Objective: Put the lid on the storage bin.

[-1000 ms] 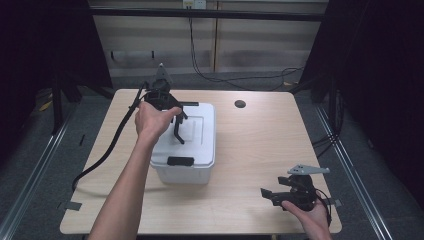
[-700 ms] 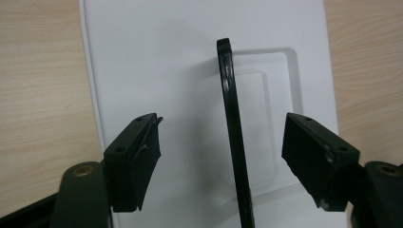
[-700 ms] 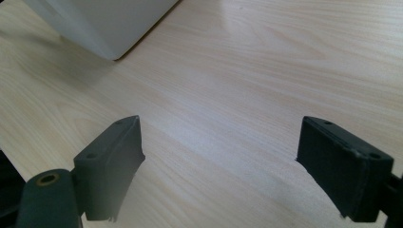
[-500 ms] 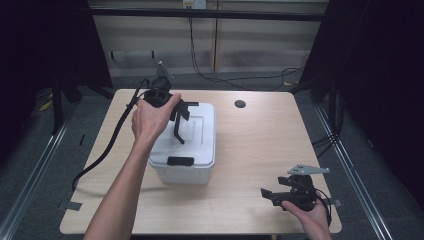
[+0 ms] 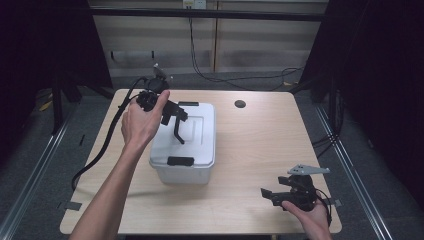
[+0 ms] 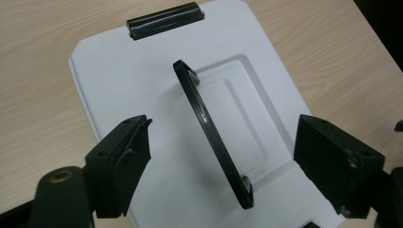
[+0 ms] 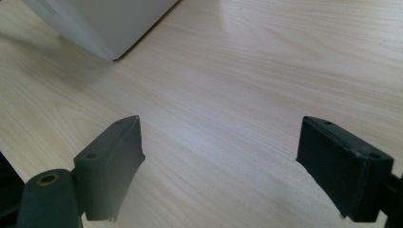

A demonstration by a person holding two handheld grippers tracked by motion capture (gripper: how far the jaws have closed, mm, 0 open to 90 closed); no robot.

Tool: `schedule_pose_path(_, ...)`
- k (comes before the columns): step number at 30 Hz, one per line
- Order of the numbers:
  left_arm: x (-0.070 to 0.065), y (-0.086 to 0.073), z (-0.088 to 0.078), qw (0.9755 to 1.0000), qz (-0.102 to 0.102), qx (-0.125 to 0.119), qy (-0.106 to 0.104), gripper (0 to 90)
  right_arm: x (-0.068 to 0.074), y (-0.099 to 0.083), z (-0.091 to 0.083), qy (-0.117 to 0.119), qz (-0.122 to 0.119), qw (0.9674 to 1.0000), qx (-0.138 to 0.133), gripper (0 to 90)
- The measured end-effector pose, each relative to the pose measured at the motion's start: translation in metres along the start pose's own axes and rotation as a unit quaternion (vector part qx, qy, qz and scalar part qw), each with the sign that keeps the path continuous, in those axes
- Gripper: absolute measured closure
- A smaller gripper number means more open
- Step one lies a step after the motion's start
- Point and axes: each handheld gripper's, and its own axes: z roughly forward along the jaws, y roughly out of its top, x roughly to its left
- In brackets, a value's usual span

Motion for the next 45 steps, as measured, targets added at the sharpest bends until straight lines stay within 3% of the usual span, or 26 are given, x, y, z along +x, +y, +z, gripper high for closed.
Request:
schedule_pose_path(2,0.001,-0.003,-0.001,0.9999,0.005,0.0,0.01,20.8,0.0,0.0,0.0,0.0,0.0,1.0,0.0,14.5)
schedule_pose_path(5,0.012,-0.013,-0.001,0.9996,-0.001,-0.021,-0.018,19.9,0.0,0.0,0.0,-0.001,-0.001,1.0,0.0,14.5)
schedule_pose_path(10,0.026,-0.027,-0.003,0.9994,-0.003,-0.029,-0.016,20.0,0.0,0.0,0.0,0.0,0.0,1.0,-0.001,14.5)
schedule_pose_path(13,0.039,-0.04,-0.012,0.9982,-0.007,-0.052,-0.028,20.0,0.0,0.0,0.0,-0.001,0.001,1.0,0.001,14.5)
schedule_pose_path(18,0.049,-0.051,-0.02,0.9972,-0.005,-0.065,-0.038,20.0,0.0,0.0,0.0,-0.002,0.002,1.0,0.001,14.5)
schedule_pose_path(19,0.054,-0.059,-0.023,0.9957,-0.002,-0.086,-0.033,20.0,0.0,0.0,0.0,-0.002,0.002,1.0,0.001,14.5)
schedule_pose_path(24,0.067,-0.073,-0.02,0.996,-0.008,-0.082,-0.034,20.0,-0.001,0.0,0.0,-0.001,0.002,1.0,0.0,14.5)
schedule_pose_path(28,0.075,-0.086,-0.017,0.9959,0.002,-0.079,-0.044,18.9,-0.001,0.0,0.0,-0.002,0.005,1.0,0.0,14.5)
schedule_pose_path(30,0.079,-0.093,-0.017,0.996,-0.006,-0.079,-0.04,19.1,-0.001,0.0,0.0,-0.002,0.005,1.0,0.0,14.5)
schedule_pose_path(31,0.08,-0.101,-0.016,0.9969,0.002,-0.073,-0.028,19.2,-0.001,0.0,0.0,-0.003,0.005,1.0,0.0,14.5)
schedule_pose_path(34,0.082,-0.11,-0.015,0.9972,0.01,-0.071,-0.021,21.2,-0.001,0.0,0.0,-0.003,0.005,1.0,-0.001,14.5)
schedule_pose_path(35,0.083,-0.12,-0.014,0.9967,0.012,-0.08,-0.001,21.2,-0.001,0.0,0.0,-0.003,0.005,1.0,0.0,14.5)
schedule_pose_path(39,0.091,-0.137,-0.017,0.9961,0.001,-0.087,-0.016,21.0,-0.001,0.0,0.0,-0.003,0.005,1.0,-0.001,14.5)
schedule_pose_path(45,0.097,-0.155,-0.018,0.9964,0.005,-0.085,-0.005,20.4,-0.001,0.0,0.0,-0.005,0.007,1.0,-0.001,14.5)
